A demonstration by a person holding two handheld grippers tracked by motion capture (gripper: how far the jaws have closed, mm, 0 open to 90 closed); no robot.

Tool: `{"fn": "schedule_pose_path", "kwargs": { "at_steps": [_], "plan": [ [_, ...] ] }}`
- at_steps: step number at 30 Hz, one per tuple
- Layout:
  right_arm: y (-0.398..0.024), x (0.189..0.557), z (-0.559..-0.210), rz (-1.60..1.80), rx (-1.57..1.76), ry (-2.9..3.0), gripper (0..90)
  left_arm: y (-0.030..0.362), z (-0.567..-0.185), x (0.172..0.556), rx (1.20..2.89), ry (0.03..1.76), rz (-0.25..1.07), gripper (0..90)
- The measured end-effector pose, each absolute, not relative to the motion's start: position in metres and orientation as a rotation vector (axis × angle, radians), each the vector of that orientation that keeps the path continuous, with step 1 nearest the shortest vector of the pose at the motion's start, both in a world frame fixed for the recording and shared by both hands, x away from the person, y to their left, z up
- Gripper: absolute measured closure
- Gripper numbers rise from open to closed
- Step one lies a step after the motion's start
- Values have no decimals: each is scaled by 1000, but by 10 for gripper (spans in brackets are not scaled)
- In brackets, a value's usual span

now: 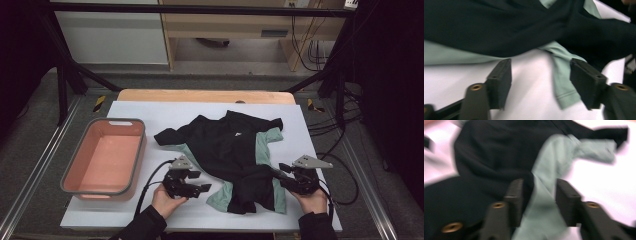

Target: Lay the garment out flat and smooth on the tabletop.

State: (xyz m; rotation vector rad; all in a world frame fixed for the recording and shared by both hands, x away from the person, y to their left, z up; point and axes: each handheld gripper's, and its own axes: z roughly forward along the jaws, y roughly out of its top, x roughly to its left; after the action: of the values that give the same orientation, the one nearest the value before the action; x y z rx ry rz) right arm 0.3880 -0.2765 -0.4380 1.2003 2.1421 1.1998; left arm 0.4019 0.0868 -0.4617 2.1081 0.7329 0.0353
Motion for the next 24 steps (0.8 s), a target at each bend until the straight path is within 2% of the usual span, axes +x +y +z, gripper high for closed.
{"fn": "schedule_pose_path", "kwargs": {
  "at_steps": [5, 11, 15, 20, 22, 24],
  "plan": [
    [-246, 387, -433, 1239, 1117, 2204, 394, 64, -471, 392, 2181, 678, 18, 512],
    [-212, 393, -433, 1228, 1021, 2285, 410, 56, -476, 390, 2240, 706, 1, 702],
    [-188, 402, -436, 1203, 973, 2335, 458, 56, -475, 388, 2273, 693, 13, 844],
    [-159, 415, -446, 1123, 920, 2428, 528, 63, -467, 383, 2301, 676, 56, 868],
    [-148, 418, -450, 1086, 890, 2472, 578, 70, -463, 382, 2297, 680, 53, 870],
    [-138, 421, -455, 1038, 868, 2492, 679, 79, -460, 379, 2292, 690, 60, 871]
  ]
}}
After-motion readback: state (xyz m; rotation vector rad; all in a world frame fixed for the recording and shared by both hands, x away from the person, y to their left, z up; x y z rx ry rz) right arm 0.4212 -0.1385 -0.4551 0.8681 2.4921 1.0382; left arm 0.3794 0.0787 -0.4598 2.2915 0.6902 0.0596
